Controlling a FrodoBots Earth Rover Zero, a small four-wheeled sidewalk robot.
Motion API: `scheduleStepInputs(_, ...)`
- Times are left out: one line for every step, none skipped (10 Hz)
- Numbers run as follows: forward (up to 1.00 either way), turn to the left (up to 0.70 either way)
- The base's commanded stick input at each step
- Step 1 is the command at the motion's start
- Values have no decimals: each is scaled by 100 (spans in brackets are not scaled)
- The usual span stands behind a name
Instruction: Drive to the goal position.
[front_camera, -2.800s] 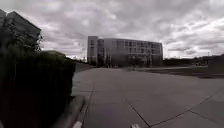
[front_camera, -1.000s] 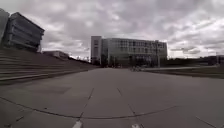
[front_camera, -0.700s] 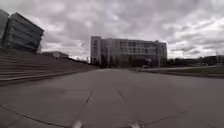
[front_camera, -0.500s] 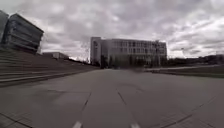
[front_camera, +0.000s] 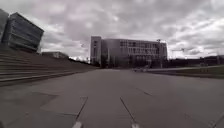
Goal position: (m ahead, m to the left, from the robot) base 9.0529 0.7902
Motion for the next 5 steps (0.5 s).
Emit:
scheduleStepInputs(70, 6)
scheduleStepInputs(70, 0)
scheduleStepInputs(70, 0)
scheduleStepInputs(70, 0)
scheduleStepInputs(70, 0)
